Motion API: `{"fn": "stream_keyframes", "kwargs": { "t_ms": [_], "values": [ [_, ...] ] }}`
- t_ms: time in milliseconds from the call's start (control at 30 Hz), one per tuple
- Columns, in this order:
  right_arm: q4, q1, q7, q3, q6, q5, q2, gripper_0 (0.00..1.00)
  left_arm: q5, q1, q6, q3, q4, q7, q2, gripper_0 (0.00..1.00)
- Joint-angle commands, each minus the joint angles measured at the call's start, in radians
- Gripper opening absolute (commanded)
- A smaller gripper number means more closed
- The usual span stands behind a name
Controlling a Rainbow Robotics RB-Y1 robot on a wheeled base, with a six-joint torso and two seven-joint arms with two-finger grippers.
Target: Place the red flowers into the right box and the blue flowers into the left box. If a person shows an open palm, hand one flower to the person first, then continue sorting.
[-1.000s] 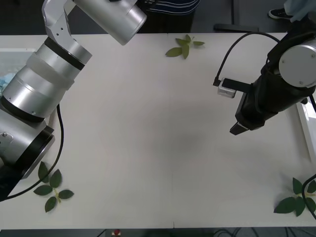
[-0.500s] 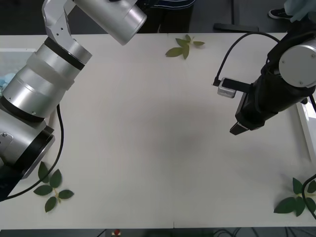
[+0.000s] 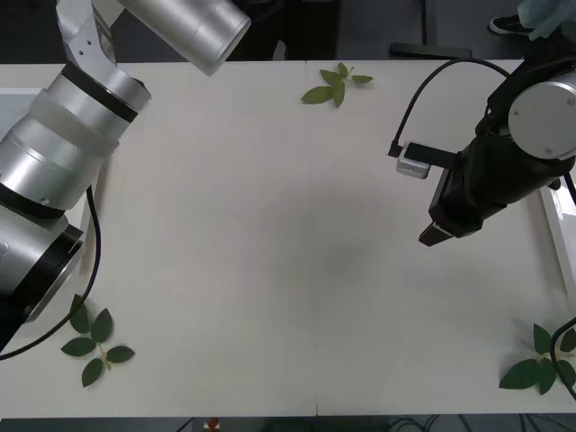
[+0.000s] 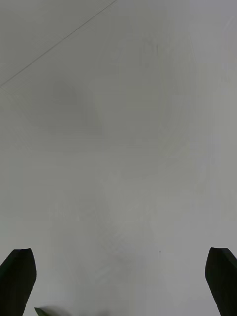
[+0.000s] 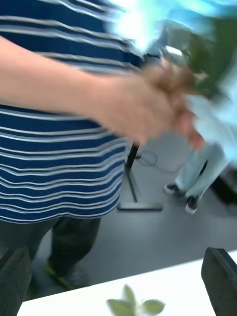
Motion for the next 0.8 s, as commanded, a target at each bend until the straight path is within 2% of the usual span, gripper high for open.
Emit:
{"fn": "stream_keyframes", "kwargs": {
  "t_ms": [33, 200, 333, 433, 533, 633, 800],
  "values": [
    [-0.017, -0.009, 0.045, -0.004, -0.003, 0.0, -0.009, 1.0, 0.106, 0.007, -0.007, 0.025, -0.078, -0.09, 0.068, 1.0],
    [-0.017, -0.009, 0.045, -0.004, -0.003, 0.0, -0.009, 1.0, 0.288, 0.073, -0.006, 0.049, -0.14, -0.33, 0.137, 1.0],
    [-0.017, -0.009, 0.045, -0.004, -0.003, 0.0, -0.009, 1.0, 0.475, 0.128, 0.064, 0.104, -0.195, -0.566, 0.174, 1.0],
    [-0.017, -0.009, 0.045, -0.004, -0.003, 0.0, -0.009, 1.0, 0.649, 0.148, 0.185, 0.186, -0.221, -0.75, 0.184, 1.0],
    [-0.017, -0.009, 0.045, -0.004, -0.003, 0.0, -0.009, 1.0, 0.818, 0.162, 0.361, 0.308, -0.23, -0.956, 0.183, 1.0],
    [-0.017, -0.009, 0.045, -0.004, -0.003, 0.0, -0.009, 1.0, 0.903, 0.169, 0.496, 0.41, -0.229, -1.103, 0.183, 1.0],
    [-0.017, -0.009, 0.045, -0.004, -0.003, 0.0, -0.009, 1.0, 1.089, 0.205, 0.64, 0.537, -0.192, -1.322, 0.2, 1.0]
  ]
}}
